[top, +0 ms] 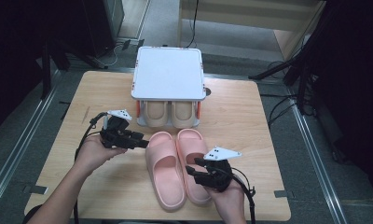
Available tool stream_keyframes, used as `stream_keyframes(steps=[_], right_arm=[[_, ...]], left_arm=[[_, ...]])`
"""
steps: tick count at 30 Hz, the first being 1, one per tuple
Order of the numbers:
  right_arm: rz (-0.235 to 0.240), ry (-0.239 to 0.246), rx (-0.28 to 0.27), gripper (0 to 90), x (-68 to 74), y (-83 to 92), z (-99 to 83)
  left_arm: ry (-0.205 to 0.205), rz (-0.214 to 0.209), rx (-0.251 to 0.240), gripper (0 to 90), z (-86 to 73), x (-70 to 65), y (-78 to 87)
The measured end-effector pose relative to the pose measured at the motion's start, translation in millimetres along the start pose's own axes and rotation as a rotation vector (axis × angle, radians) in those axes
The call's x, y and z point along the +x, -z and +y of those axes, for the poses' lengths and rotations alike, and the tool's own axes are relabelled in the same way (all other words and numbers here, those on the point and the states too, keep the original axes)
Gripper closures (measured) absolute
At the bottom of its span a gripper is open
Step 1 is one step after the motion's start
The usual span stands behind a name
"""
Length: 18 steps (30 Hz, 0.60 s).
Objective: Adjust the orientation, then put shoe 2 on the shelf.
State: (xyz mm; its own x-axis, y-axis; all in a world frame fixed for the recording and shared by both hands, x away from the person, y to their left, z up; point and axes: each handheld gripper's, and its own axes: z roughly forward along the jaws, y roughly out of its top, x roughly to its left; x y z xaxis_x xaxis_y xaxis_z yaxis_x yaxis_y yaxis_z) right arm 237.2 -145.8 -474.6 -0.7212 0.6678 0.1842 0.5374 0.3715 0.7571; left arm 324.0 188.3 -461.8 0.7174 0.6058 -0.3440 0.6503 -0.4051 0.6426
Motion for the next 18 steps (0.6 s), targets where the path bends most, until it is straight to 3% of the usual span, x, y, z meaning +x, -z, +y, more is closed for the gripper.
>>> stream_keyframes(steps=[7,12,18], right_arm=[[0.016,-0.055,-0.003,52.6,4.4,-10.5,-6.3],[-0.024,-0.040,-0.004,50.0,11.9,-26.0,-9.9],[-0.043,-0.074,-0.020,46.2,12.5,-40.0,-12.2]], left_arm=[[-0.003,0.001,-0.013,51.6,1.4,2.1,3.0],[0.002,0.005,-0.012,52.5,0.8,3.0,4.1],[0.010,0.007,-0.023,52.5,0.3,5.9,6.8]])
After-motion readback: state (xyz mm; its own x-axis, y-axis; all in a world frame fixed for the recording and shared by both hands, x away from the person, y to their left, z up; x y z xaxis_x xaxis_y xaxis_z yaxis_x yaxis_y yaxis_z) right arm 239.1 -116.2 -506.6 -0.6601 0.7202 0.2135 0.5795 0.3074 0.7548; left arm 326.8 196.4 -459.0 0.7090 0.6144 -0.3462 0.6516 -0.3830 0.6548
